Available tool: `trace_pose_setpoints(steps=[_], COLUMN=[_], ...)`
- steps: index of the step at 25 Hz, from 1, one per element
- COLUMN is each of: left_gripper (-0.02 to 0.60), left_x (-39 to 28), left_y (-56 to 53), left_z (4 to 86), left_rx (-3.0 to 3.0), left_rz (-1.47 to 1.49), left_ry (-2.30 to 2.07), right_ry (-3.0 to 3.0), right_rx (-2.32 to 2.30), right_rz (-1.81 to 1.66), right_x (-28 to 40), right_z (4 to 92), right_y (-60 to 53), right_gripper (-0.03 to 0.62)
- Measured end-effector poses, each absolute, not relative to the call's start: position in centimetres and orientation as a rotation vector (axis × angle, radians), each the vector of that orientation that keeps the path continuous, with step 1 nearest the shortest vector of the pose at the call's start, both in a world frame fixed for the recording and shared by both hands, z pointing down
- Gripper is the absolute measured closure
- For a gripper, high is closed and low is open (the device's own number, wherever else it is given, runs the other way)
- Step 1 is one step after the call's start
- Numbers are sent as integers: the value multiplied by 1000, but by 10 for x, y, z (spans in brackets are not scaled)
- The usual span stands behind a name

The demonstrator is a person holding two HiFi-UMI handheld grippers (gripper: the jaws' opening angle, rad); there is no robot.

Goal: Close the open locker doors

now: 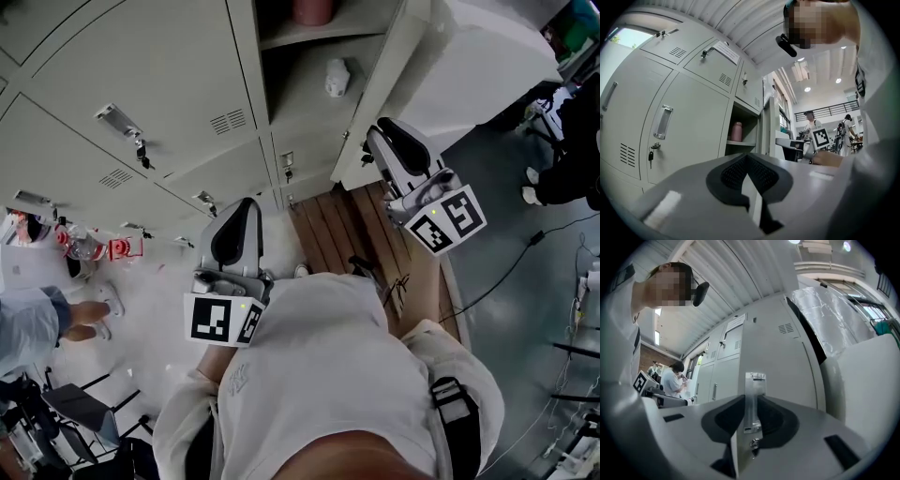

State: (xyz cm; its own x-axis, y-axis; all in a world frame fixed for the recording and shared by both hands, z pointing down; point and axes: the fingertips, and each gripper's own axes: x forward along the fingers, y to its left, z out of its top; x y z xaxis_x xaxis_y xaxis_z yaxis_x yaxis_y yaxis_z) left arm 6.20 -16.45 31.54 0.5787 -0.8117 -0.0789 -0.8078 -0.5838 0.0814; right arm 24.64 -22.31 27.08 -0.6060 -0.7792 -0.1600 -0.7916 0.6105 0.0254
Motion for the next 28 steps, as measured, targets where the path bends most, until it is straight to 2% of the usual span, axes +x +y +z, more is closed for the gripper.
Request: trace_pose_setpoints(steps=[17, 28], left_gripper=[589, 589], left_x=[24, -14], left_y=[-181, -208], left_z=[318, 316], left_rx=[2711, 2676], left_rz=[-174, -167], left_ry=[-1507, -1567], right_ry=[2798, 2791], right_rx=[-1212, -1308], right_rz=[139, 136], right_x=[174, 144], right_z=[272, 272], right_y=[-290, -346], right_gripper=[546, 548])
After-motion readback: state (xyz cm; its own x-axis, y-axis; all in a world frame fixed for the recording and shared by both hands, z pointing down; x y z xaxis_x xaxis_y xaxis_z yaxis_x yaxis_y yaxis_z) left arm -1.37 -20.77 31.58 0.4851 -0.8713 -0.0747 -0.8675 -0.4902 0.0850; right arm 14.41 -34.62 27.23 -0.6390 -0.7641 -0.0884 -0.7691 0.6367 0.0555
